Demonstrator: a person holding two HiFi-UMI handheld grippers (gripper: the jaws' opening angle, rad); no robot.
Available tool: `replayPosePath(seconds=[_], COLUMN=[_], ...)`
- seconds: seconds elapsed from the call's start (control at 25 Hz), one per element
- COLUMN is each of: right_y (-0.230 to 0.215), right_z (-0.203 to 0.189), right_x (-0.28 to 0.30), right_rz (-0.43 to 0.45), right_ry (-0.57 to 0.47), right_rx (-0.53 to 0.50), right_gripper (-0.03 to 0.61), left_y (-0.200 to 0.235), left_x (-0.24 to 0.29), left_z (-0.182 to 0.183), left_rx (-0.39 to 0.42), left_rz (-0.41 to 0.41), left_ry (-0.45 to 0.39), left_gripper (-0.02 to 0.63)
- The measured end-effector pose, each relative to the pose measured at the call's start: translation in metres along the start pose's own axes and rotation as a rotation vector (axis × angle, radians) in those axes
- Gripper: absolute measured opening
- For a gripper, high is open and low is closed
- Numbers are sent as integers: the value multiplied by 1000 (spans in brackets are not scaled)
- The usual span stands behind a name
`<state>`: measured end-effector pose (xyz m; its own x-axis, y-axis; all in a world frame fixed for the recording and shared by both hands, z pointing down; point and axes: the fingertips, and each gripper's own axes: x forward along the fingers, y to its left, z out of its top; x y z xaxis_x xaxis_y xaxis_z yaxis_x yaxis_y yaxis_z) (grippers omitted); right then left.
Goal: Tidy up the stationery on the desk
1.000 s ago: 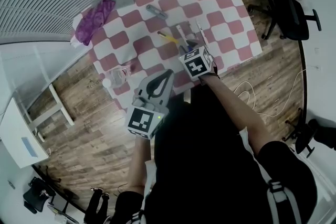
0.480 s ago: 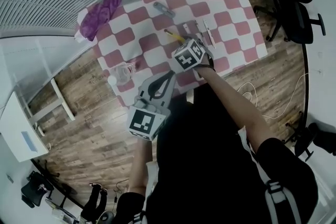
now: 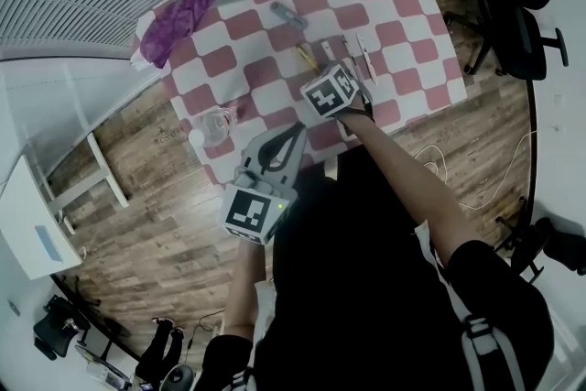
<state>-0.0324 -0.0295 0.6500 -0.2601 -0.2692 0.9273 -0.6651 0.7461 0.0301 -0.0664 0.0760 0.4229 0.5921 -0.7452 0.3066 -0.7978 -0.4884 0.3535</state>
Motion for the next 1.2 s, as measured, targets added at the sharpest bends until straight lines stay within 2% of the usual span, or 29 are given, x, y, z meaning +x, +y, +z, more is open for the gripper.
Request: replayPosePath(seconds=[0.12, 0.32, 0.4, 0.76, 0.92, 1.2], right_y=[2, 5, 6, 10, 14, 13], right_z=[-10, -29, -36, -45, -47, -54], right_x=[-4, -13, -16, -20, -24, -42], right_rz=[8, 32, 24, 25, 48, 105], right_ry=[2, -12, -16, -28, -31, -53], right_rx=[66, 245, 278, 267, 273, 320], right_gripper=[52, 52, 52, 77, 104, 104], left_y=[-1, -3, -4, -7, -6, 4], left_x=[1, 5, 7, 12, 13, 25], left_z=[-1, -2, -1, -2, -3, -12], left_rx=[10, -2, -7, -4, -6, -28], left_rz=[-4, -9, -12, -15, -8, 24], left_ry=[3, 2, 1, 13, 16, 54], left_gripper=[32, 34, 34, 34, 34, 32])
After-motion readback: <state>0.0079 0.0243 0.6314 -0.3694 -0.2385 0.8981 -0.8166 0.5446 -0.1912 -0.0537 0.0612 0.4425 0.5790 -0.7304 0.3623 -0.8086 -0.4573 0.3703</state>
